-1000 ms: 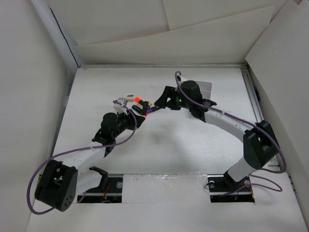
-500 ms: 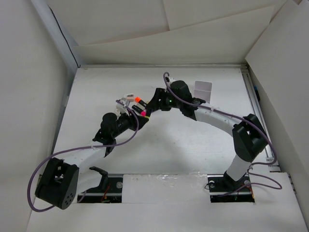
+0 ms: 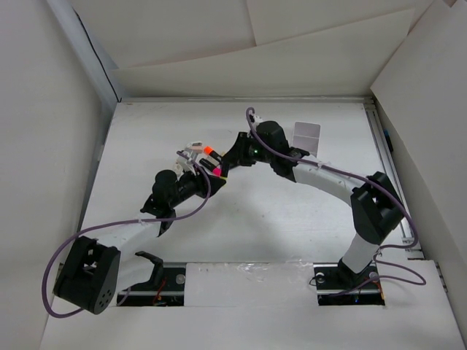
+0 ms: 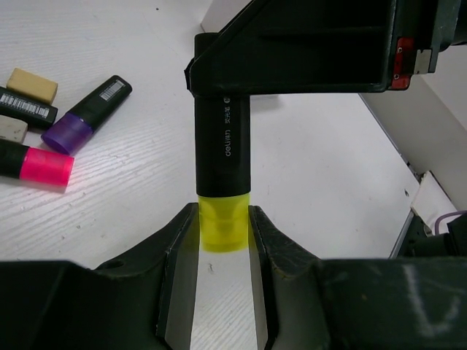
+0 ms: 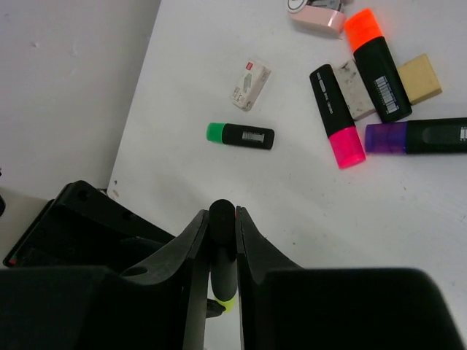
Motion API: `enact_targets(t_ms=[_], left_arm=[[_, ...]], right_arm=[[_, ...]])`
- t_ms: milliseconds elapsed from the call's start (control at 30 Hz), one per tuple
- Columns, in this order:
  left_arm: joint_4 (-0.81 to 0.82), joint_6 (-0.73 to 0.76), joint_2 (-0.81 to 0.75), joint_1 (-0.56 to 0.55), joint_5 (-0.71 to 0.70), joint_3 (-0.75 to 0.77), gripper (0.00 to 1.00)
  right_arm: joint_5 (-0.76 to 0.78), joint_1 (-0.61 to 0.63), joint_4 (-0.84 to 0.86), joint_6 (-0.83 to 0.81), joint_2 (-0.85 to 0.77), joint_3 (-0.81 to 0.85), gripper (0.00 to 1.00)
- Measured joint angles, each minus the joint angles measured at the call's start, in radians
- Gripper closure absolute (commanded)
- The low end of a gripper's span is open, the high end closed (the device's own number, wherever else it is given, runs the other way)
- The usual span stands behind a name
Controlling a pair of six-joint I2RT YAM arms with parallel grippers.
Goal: Sort the stationery into containers
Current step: Pick up the pen from the center of the board, then place the pen in the storage box.
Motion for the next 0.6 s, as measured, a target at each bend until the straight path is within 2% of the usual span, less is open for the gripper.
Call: enact_targets(t_ms=[33,67,200,267,367,600], left_arm=[[0.002,0.0,0.001,0.0,0.003,0.0,0.83],[0.005,0.0,0.002,0.001,0.003,0.0,0.71],[0.012,0.0,0.003,0.001,0.012,0.0,0.52],[0.018,0.0,0.002,0.001,0.016,0.0,0.46],[0.023,0.0,0.0,0.001,0.015,0.0,0.41],[0.029,-0.001,-0.072,0.001,-0.031,-0.031,0.41]], right_arm=[[0.004,0.0,0.002,0.0,0.0,0.0,0.96],[0.006,0.0,0.002,0.002,0.0,0.0,0.97],[0.027,-0.003,0.004,-0.004,0.0,0.0,0.97],[0.042,-0.014,0.004,-0.009,-0.001,0.0,0.97],[0.056,-0.045,0.003,-0.015,-0.008,-0.002,0.97],[0.116,-0.205,-0.002,-0.035,-0.115,-0.057,0.97]])
